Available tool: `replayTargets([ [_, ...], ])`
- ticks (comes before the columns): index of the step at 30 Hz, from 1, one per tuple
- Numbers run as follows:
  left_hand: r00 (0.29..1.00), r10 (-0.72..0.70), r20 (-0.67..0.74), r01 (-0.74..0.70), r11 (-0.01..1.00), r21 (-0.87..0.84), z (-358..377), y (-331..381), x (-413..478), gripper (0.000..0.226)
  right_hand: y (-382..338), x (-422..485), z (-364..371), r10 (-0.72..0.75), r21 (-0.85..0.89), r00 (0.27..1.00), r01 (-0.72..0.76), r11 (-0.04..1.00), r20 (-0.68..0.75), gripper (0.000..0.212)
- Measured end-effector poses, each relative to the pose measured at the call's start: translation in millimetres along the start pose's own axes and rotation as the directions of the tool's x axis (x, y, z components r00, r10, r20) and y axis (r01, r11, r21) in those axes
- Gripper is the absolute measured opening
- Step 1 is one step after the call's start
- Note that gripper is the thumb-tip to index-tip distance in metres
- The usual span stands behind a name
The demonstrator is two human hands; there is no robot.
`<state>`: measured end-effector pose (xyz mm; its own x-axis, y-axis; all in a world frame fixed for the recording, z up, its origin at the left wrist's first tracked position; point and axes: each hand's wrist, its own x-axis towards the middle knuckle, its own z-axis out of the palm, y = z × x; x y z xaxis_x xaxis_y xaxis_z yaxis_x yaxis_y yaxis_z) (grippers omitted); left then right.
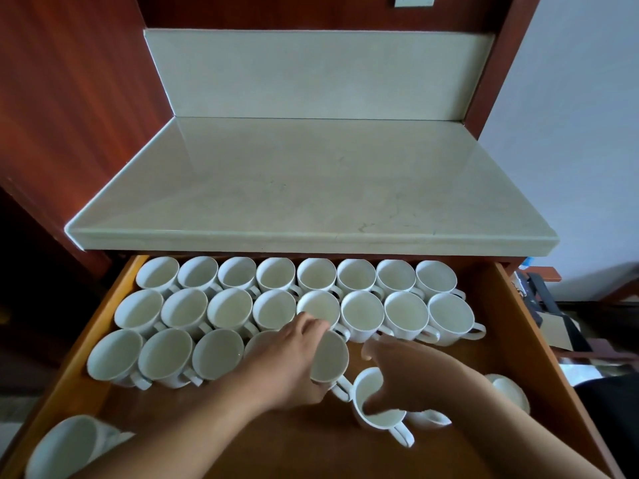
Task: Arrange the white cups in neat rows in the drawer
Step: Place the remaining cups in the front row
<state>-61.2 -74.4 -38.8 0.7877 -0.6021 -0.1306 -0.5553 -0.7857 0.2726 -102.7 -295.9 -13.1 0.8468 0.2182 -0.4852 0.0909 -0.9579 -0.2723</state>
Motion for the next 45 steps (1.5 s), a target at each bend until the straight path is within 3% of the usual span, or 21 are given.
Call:
replayTargets([
  [8,1.0,0.004,0.007,-0.005,1.0,0.024,5,2,-2,0.074,0,-2,22,-0.032,-0.006,0.995,0.032,0.999,-0.093,0.074],
  [17,0.999,0.036,-0.04,-0.037,0.999,-0.01,18,-5,-3,0.077,0,-6,36,-0.054,-0.101,0.989,0.04,0.994,-0.135,0.09],
  [24,0.99,0.052,-0.131,-0.044,0.997,0.068,29,-13,-5,0.08,0,-8,49,-0.079,-0.166,0.972,0.043,0.985,-0.22,0.076],
  [32,0.987,0.071,-0.143,-0.056,0.993,0.109,37,-18,-5,0.082,4,-3,46,-0.042,-0.08,0.958,0.02,0.997,-0.284,0.064],
  [38,0.99,0.064,-0.122,-0.048,0.991,0.127,35,-17,-5,0.09,7,17,44,-0.033,-0.032,0.938,0.023,0.999,-0.346,0.074],
  [45,0.983,0.08,-0.168,-0.048,0.981,0.187,39,-17,-6,0.076,-3,22,46,-0.018,0.031,0.918,0.033,0.999,-0.396,0.078],
])
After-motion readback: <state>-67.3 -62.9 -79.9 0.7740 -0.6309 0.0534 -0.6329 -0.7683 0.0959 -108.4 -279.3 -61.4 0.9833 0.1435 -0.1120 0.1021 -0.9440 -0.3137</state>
